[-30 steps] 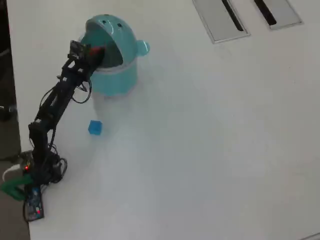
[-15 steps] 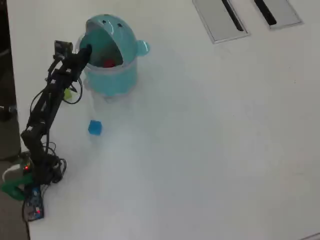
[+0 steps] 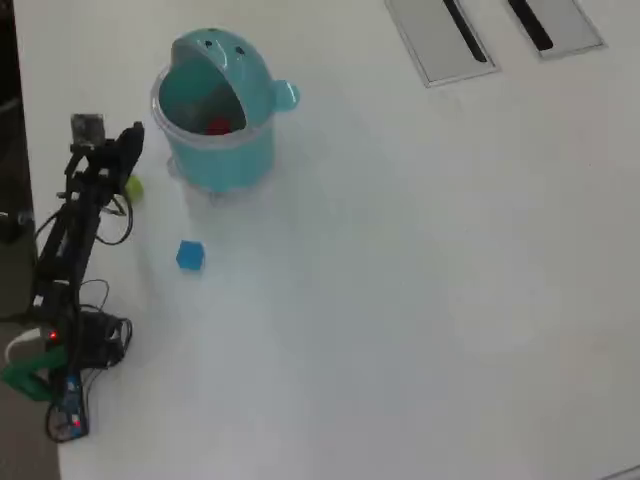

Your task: Grasp RGB lego blocks and put them in the bin one by one.

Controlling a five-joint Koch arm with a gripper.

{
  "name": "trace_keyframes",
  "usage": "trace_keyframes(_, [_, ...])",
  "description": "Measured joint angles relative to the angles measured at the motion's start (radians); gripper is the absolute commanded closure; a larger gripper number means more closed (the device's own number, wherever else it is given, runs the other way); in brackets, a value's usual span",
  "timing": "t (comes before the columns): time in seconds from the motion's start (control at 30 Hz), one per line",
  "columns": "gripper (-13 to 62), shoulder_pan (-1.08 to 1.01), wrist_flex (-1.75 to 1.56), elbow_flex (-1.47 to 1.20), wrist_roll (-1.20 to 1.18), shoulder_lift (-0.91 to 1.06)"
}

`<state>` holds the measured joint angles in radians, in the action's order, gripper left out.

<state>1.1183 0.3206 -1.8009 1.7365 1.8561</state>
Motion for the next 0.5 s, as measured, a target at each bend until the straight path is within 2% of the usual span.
trace_keyframes(0.3, [14.9, 0.087, 0.029, -0.104, 0.041, 0.031])
trace_keyframes(0.5, [15.1, 0.104, 0.029, -0.123, 0.078, -0.037])
